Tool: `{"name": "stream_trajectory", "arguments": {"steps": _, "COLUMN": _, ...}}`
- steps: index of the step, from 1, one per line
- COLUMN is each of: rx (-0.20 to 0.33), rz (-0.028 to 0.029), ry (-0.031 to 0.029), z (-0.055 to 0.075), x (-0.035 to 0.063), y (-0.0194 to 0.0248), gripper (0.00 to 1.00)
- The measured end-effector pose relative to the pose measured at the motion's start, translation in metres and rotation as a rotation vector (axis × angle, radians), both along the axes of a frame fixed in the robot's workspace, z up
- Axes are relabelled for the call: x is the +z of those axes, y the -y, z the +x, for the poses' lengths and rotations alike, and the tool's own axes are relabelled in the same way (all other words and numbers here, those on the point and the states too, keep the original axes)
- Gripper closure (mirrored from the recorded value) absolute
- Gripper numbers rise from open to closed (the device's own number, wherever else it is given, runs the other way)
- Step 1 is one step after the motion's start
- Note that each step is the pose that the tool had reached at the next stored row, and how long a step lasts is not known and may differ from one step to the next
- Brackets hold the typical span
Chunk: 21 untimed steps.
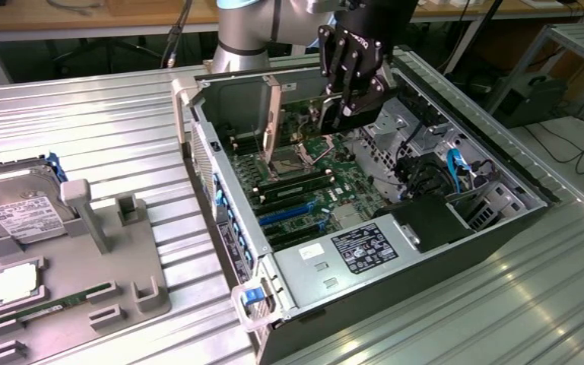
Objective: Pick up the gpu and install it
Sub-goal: 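Insert the gpu into the slot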
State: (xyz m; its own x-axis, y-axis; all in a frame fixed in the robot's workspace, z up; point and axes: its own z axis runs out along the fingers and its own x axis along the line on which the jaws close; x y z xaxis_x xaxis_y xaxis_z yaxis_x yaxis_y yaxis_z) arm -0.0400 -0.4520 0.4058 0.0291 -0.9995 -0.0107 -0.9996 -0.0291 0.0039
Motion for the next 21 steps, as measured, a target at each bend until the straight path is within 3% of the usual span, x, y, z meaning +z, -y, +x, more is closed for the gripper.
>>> {"name": "stream_trajectory", "arguments": {"steps": 21, "rx": 0.0, "rz": 0.0001, "ry": 0.0, "z": 0.0, "x": -0.0082, "y": 0.0001, "gripper": 0.72}}
